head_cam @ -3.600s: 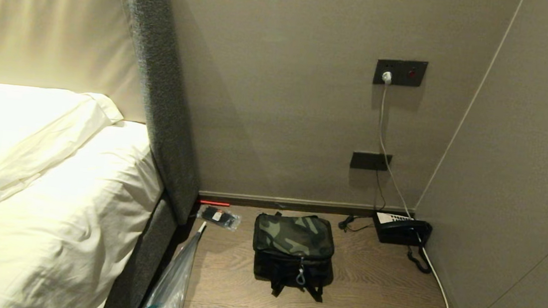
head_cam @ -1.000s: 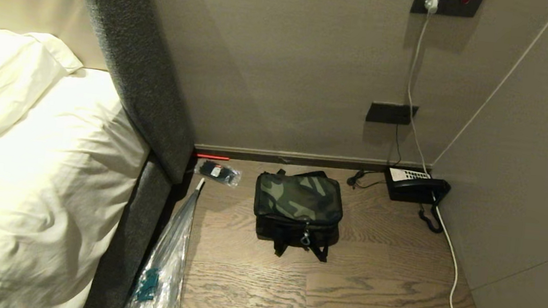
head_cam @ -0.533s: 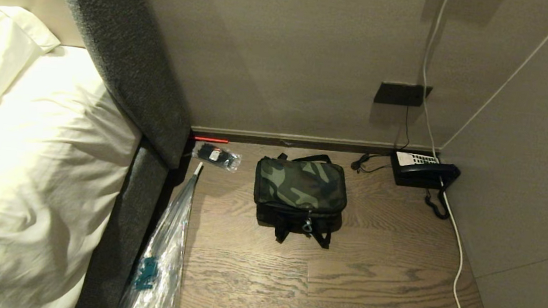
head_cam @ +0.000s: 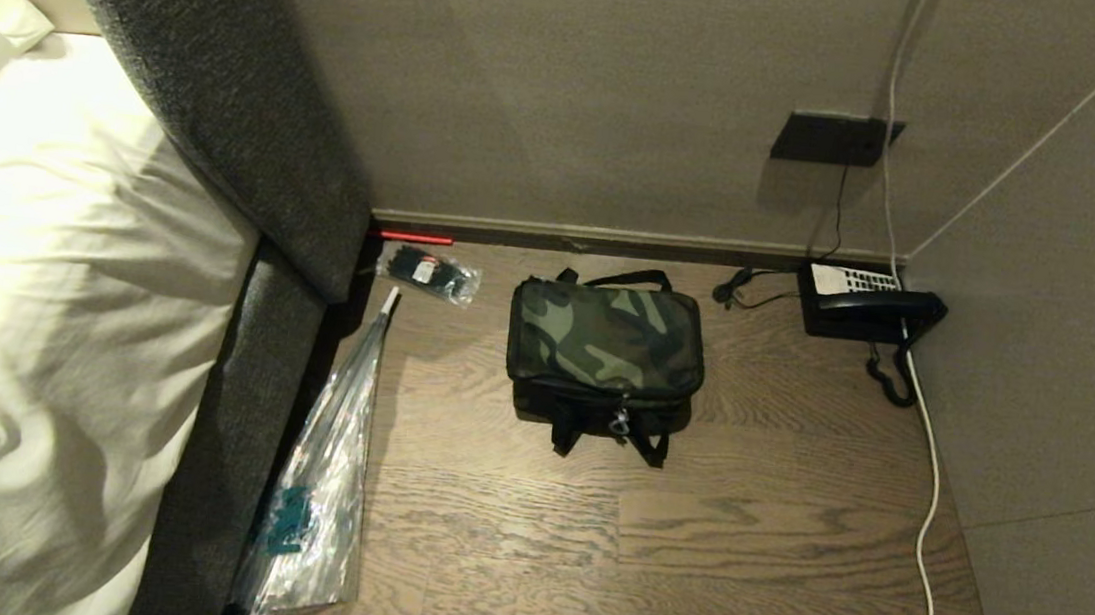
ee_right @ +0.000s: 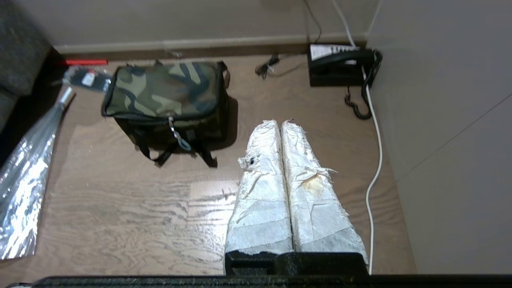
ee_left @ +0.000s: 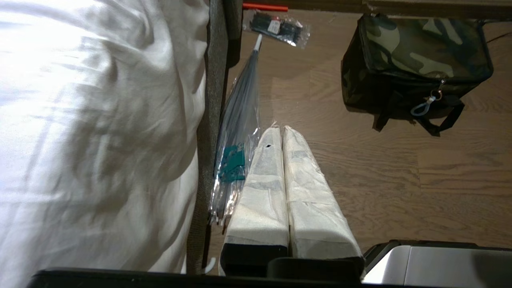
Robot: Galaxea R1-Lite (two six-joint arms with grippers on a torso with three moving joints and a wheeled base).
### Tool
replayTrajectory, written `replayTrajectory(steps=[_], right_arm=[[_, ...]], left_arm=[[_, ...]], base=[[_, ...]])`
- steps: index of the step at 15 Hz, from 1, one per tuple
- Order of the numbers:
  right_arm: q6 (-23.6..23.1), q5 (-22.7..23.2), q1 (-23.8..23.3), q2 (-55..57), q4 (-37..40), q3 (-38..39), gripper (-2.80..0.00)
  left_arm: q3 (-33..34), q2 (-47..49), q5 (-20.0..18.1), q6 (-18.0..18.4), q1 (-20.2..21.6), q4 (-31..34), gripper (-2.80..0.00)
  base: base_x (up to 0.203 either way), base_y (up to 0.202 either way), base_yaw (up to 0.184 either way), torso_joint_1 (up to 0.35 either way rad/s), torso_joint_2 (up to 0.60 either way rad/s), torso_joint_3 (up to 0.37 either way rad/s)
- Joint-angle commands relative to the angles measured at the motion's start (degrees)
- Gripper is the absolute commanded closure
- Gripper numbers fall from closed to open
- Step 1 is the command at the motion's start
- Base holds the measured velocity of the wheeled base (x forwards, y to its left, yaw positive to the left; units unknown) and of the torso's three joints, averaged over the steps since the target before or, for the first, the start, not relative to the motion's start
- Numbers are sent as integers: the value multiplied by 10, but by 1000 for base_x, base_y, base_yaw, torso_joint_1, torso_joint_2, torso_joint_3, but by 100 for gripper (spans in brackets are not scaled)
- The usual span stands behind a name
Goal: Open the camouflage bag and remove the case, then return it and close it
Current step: Open the top of the storage box
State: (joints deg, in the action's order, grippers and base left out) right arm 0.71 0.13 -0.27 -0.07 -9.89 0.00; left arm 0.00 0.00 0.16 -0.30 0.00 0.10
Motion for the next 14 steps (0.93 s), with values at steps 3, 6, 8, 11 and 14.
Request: replayTrajectory(steps=[3, 6, 8, 11, 14], right_arm=[[0, 0, 0, 0, 0, 23, 0], [0, 0, 0, 0, -1, 23, 0], [0, 0, 0, 0, -1, 23, 0], [0, 0, 0, 0, 0, 23, 0], [0, 0, 0, 0, 0, 23, 0]], left_arm=[[1, 0, 0, 0, 0, 0, 0], [1, 0, 0, 0, 0, 0, 0], [1, 0, 0, 0, 0, 0, 0], [1, 0, 0, 0, 0, 0, 0], [0, 0, 0, 0, 0, 0, 0]], base=[[0, 0, 0, 1, 4, -200], [0, 0, 0, 5, 1, -196], [0, 0, 0, 4, 3, -199], [0, 0, 0, 0, 1, -198], [0, 0, 0, 2, 6, -196]])
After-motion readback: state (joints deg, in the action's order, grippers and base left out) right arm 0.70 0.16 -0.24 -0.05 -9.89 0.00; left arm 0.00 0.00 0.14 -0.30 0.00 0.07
